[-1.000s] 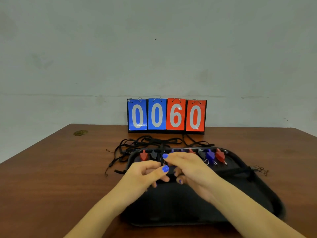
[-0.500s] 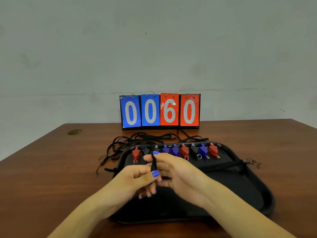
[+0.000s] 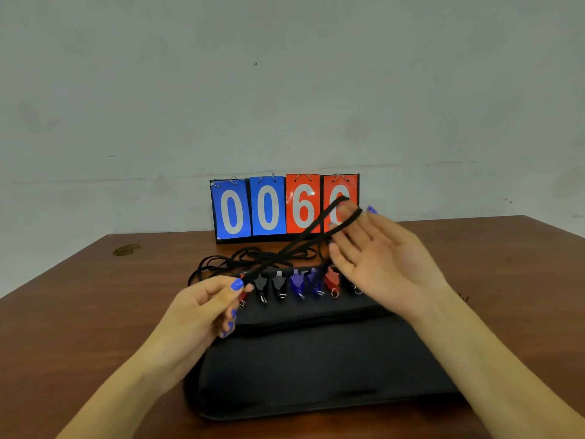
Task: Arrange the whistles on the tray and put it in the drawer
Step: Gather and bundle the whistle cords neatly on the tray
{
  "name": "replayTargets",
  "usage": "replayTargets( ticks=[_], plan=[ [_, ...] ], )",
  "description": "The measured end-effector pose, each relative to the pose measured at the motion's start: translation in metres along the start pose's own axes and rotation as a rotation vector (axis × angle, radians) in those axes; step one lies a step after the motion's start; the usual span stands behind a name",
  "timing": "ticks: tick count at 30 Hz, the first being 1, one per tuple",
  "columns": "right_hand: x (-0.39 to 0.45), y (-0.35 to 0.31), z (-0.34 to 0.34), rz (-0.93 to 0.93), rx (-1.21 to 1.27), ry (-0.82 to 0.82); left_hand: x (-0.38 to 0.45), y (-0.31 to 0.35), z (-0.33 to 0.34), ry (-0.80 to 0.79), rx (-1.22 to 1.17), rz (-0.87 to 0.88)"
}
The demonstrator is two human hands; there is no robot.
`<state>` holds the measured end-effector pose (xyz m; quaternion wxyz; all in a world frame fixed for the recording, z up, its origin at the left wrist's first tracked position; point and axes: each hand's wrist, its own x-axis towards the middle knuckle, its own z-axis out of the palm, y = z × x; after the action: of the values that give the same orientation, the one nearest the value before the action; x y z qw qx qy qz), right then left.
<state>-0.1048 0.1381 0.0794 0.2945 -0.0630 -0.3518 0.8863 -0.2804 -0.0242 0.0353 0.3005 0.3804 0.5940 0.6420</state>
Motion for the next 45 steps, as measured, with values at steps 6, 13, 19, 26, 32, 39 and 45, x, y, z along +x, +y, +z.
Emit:
replayTargets(
  ticks=[6,13,19,26,32,39,45],
  plan=[
    [-0.004,-0.024,-0.010,-0.138,-0.004,0.082,0.003,0.000,-0.008,0.124,-0.148,0.021],
    [-0.001,-0.029,-0.029,-0.201,-0.214,0.233,0.003,0.002,-0.012,0.243,-0.169,0.075],
    [-0.005,-0.040,-0.044,-0.169,-0.197,0.232,0.006,0.005,-0.022,0.356,-0.293,0.135],
    [-0.005,-0.046,-0.058,-0.163,-0.097,0.293,0.009,0.004,-0.028,0.465,-0.285,0.142],
    [-0.006,-0.053,-0.057,-0.253,-0.843,0.648,0.009,0.002,-0.026,0.509,-0.158,0.171],
    [-0.007,-0.064,-0.077,-0.295,-1.286,0.793,0.009,-0.001,-0.027,0.460,0.097,0.184],
    [-0.014,-0.068,-0.090,0.026,-1.394,0.645,0.010,-0.011,-0.028,0.445,0.601,0.238]
  ],
)
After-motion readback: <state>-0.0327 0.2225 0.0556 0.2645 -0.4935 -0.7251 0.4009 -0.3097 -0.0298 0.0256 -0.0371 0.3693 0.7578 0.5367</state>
